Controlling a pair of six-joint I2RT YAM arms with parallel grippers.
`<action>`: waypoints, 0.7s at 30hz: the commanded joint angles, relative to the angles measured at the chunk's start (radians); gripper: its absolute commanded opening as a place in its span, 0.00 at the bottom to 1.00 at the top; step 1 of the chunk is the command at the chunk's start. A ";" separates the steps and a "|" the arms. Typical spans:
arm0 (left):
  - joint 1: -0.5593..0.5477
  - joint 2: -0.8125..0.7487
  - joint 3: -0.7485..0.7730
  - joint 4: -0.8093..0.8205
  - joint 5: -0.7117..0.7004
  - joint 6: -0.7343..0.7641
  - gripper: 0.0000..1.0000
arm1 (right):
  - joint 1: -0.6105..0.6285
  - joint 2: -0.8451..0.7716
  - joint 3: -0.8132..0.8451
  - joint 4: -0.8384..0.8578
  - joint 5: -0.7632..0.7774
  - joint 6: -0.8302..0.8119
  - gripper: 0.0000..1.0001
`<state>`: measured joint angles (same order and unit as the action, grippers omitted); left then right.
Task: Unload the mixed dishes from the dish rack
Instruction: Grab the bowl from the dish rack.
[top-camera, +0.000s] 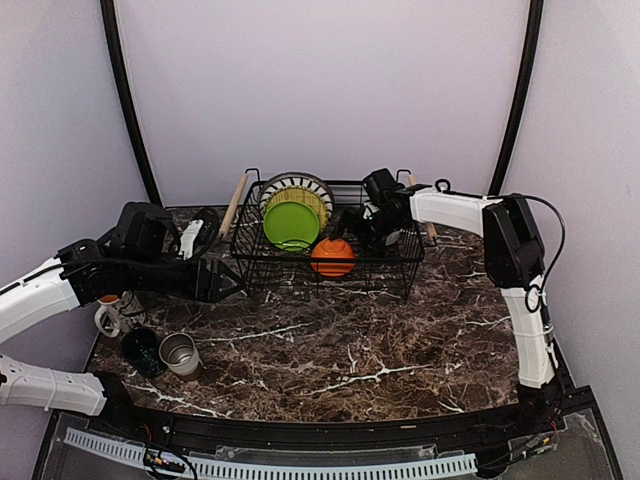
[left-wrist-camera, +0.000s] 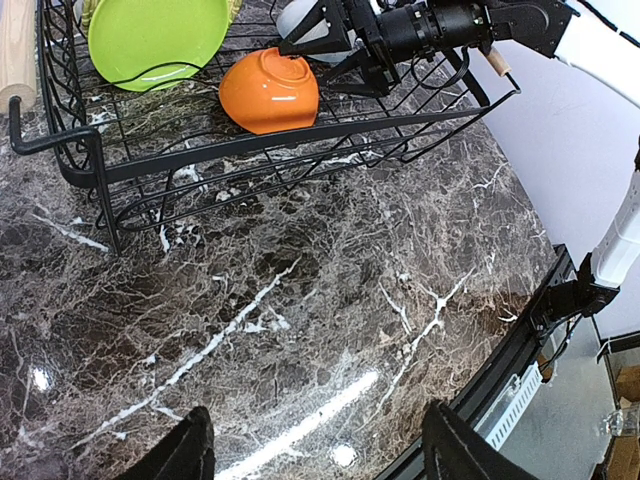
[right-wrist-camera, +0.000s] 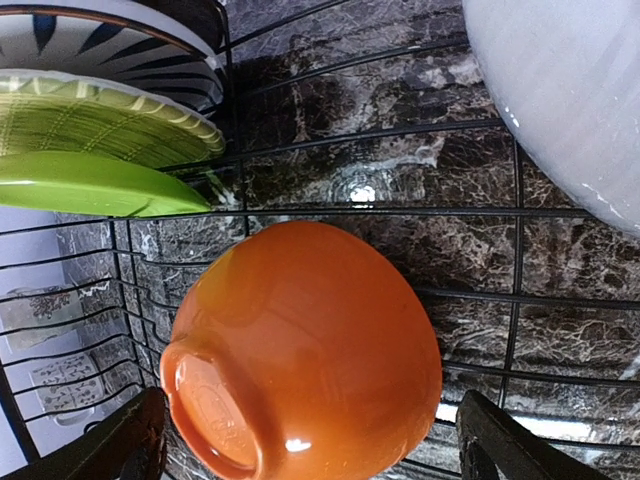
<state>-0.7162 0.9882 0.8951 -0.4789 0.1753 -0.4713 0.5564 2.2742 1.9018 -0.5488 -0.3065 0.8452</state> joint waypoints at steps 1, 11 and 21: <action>-0.003 0.000 0.026 0.011 0.003 0.019 0.70 | 0.006 0.046 0.021 0.031 0.006 0.037 0.99; -0.002 -0.002 0.031 0.003 -0.004 0.019 0.71 | 0.010 0.085 -0.002 0.101 -0.030 0.062 0.98; -0.002 0.009 0.037 0.008 0.002 0.018 0.71 | 0.008 0.049 -0.095 0.266 -0.093 0.092 0.79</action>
<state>-0.7162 0.9928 0.9012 -0.4778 0.1749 -0.4702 0.5514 2.3184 1.8576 -0.4068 -0.3981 0.9321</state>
